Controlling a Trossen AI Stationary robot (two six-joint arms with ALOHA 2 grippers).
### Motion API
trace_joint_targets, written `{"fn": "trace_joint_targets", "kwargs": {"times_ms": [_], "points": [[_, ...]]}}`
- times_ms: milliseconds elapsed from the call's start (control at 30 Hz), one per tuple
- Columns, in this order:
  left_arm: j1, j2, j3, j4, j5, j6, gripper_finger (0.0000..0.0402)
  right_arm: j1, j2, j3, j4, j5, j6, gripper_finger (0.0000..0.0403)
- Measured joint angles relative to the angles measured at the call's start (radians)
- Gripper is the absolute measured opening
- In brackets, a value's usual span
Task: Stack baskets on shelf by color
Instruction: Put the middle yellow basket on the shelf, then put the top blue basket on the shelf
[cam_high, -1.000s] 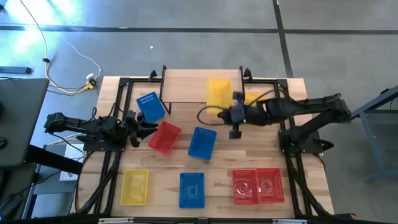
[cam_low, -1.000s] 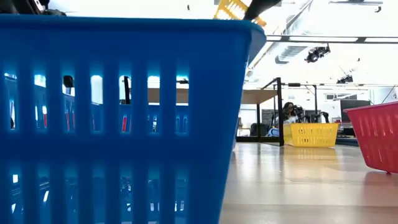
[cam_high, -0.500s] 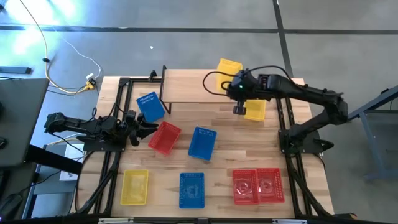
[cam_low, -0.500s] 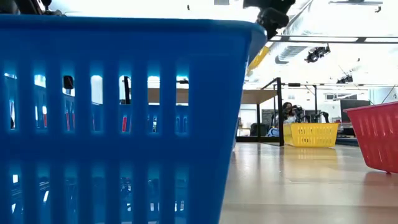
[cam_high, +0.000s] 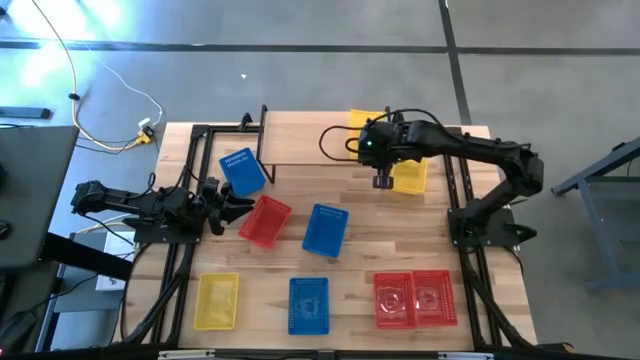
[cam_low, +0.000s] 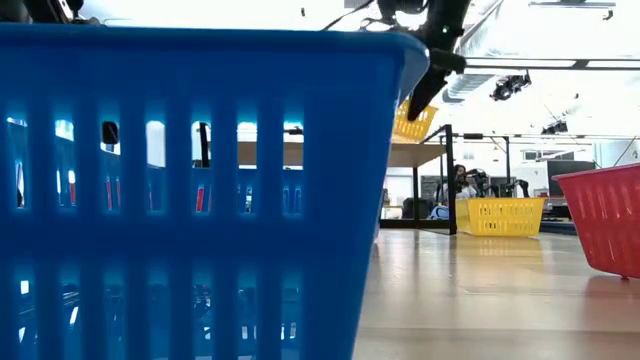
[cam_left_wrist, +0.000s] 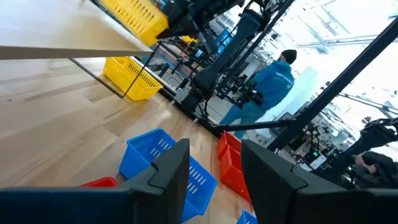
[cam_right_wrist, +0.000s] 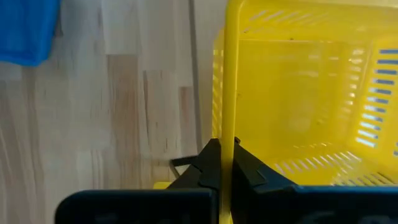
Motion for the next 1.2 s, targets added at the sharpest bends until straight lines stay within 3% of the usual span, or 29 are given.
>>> {"fn": "trace_joint_targets", "kwargs": {"times_ms": [467,833,1200], "points": [[0.0,0.0,0.0,0.0,0.004,-0.037,0.0133,0.0,0.02,0.0,-0.015,0.005,-0.012,0.0003],[0.0,0.0,0.0,0.001,0.003,-0.035,0.0133,0.0,0.02,0.0,0.0,0.055,0.03,0.0086],[0.0,0.0,0.018,-0.004,0.011,0.012,0.0133,0.001,0.02,0.057,-0.074,0.045,0.158,0.0099]]}}
